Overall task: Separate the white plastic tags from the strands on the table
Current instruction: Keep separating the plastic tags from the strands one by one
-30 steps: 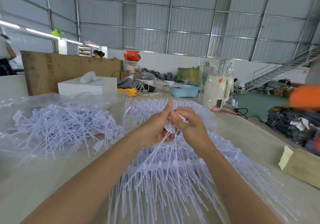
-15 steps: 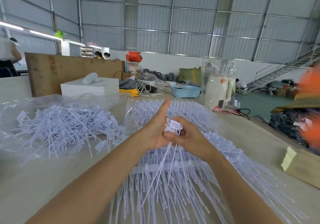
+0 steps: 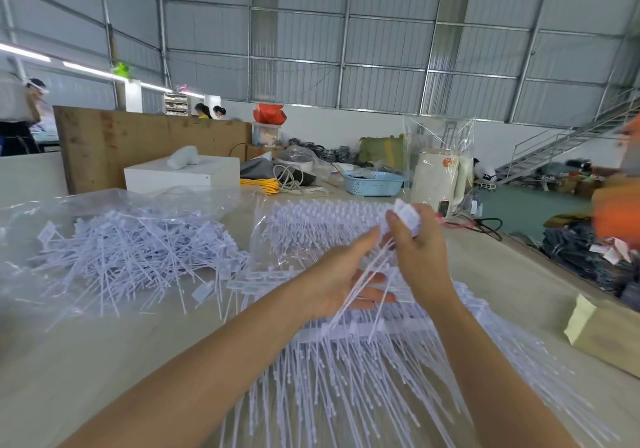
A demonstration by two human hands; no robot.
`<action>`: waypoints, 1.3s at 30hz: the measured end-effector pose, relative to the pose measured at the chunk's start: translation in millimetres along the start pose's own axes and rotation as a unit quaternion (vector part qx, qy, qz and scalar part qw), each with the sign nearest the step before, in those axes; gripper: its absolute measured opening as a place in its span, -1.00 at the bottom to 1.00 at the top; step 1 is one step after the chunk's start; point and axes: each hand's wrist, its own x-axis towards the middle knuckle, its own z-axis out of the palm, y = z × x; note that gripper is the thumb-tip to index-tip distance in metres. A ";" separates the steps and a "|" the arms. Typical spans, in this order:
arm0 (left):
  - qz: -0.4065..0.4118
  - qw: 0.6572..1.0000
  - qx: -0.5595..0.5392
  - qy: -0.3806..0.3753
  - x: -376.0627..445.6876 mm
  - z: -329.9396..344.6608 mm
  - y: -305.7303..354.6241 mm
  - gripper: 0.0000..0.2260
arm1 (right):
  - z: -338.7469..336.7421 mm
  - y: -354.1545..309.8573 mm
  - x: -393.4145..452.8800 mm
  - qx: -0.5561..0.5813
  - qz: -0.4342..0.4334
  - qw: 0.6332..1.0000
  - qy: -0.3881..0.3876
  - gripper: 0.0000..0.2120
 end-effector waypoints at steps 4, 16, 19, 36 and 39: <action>0.088 0.991 0.093 -0.038 2.3 17.9 -10.1 -0.79 | -8.8 4.9 6.2 -0.002 0.000 0.990 0.144 -0.92; -0.039 0.820 0.534 0.203 -50.8 -160.2 68.4 -0.80 | 5.8 29.8 -7.6 -0.015 0.087 0.996 -0.007 -0.56; -0.169 0.784 0.510 0.312 -67.9 -219.8 50.3 -0.84 | 9.4 32.0 -6.2 -0.022 0.077 0.997 -0.022 -0.65; 0.022 0.660 0.471 0.585 -36.7 -234.0 19.9 -0.86 | 15.4 40.2 -9.8 -0.055 0.044 0.995 -0.063 -0.72; -0.082 0.631 0.585 0.502 -28.7 -225.4 8.2 -0.76 | 13.9 39.5 -11.0 -0.070 0.062 0.993 -0.078 -0.76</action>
